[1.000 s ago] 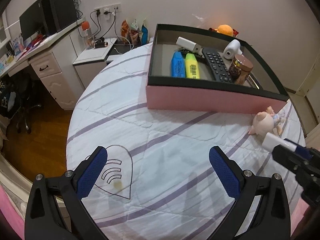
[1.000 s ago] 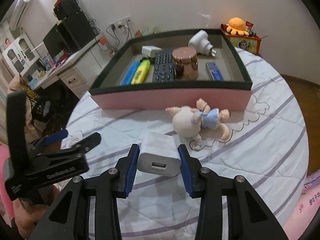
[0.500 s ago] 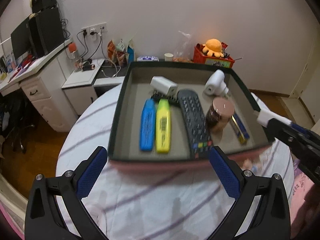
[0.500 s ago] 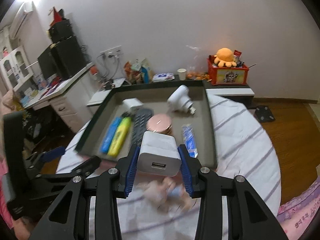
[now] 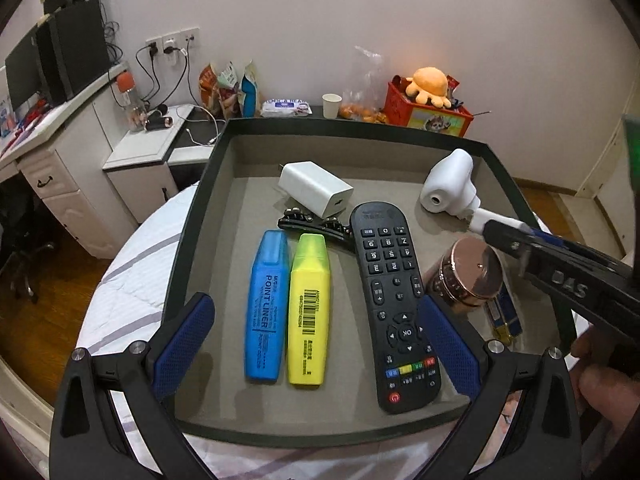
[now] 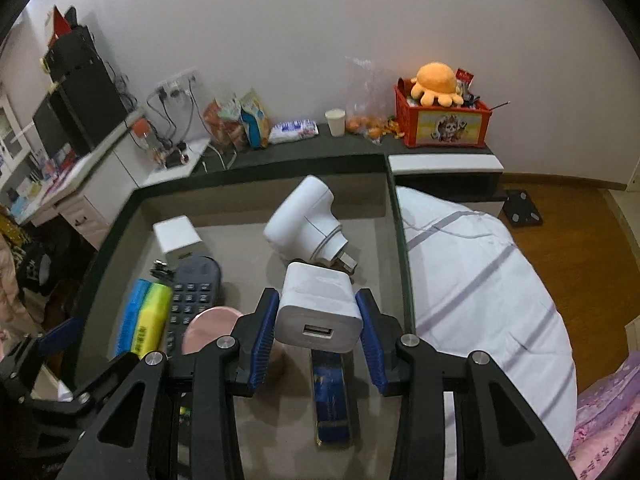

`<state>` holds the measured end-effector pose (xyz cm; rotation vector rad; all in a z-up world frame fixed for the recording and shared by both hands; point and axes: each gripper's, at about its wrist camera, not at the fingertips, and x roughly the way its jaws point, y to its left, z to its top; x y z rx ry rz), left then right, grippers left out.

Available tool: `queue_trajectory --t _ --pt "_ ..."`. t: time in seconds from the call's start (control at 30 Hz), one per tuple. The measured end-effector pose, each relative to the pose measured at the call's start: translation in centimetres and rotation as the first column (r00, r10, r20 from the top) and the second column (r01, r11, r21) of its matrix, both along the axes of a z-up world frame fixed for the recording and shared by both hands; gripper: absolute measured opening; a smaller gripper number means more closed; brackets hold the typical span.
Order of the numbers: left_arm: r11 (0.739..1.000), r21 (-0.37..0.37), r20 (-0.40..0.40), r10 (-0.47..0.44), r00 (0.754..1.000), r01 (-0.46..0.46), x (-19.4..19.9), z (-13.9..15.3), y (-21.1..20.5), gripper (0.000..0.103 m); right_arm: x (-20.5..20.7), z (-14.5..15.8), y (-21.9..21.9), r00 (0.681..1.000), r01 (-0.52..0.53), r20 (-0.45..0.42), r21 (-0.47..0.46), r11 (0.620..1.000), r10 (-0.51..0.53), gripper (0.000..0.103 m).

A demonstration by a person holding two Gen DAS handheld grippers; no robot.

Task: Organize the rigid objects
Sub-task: 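Carry the white power brick into the pink box and release it, then withdraw the right gripper while moving the left gripper to the doll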

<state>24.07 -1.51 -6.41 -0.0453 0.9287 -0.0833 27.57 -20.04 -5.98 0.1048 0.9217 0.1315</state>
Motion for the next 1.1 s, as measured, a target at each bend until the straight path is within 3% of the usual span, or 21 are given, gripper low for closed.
queue_trajectory --t 0.3,0.43,0.7,1.1 --pt "1.000 0.000 -0.019 -0.005 1.000 0.005 0.4 -0.8 0.0 0.103 2.7 -1.1 1.7 0.996 -0.053 -0.071 -0.060 0.997 0.049 0.043" --pt "1.000 0.004 -0.022 -0.006 1.000 0.006 0.1 -0.9 0.0 0.103 2.0 -0.8 1.4 0.997 -0.048 -0.066 -0.024 0.999 0.046 0.046" --pt "1.000 0.007 -0.009 -0.013 1.000 0.013 -1.7 -0.3 -0.5 0.103 -1.5 1.3 0.2 1.000 -0.013 0.026 0.010 1.000 0.012 0.071" --pt "0.998 0.024 0.020 -0.051 0.998 0.051 -8.0 1.6 -2.3 0.103 -11.3 4.0 -2.1 0.994 0.034 0.103 0.049 0.998 -0.039 0.076"
